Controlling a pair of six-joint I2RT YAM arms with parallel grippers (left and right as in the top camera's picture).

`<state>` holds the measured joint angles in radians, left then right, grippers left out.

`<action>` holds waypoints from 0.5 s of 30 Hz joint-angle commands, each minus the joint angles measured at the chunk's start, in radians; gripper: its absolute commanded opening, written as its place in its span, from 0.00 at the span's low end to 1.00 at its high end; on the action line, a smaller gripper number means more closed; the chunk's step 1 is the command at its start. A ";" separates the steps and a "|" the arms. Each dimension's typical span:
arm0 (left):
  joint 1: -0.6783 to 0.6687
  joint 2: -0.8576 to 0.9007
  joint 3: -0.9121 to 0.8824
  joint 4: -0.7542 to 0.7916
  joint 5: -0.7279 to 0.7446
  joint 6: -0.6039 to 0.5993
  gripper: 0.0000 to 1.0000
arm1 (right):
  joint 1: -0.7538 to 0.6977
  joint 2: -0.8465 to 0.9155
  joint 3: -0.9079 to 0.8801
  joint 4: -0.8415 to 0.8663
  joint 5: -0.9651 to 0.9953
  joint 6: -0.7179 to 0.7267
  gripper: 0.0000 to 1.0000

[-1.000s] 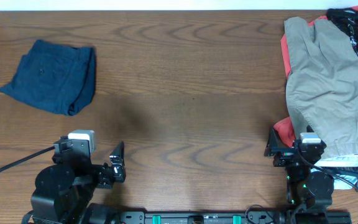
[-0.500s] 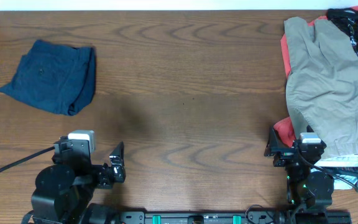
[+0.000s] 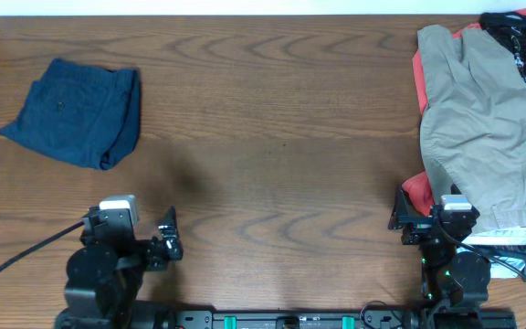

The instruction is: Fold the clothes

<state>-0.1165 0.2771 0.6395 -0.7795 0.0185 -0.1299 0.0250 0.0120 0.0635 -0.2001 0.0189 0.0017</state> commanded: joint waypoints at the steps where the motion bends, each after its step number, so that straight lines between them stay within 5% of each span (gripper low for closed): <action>1: 0.017 -0.072 -0.110 0.085 -0.012 0.014 0.98 | 0.009 -0.007 -0.004 0.002 0.007 -0.018 0.99; 15: 0.024 -0.260 -0.523 0.697 -0.013 0.055 0.98 | 0.009 -0.007 -0.005 0.002 0.007 -0.018 0.99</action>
<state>-0.0990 0.0563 0.1684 -0.1406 0.0181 -0.0937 0.0250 0.0116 0.0631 -0.1997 0.0189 -0.0051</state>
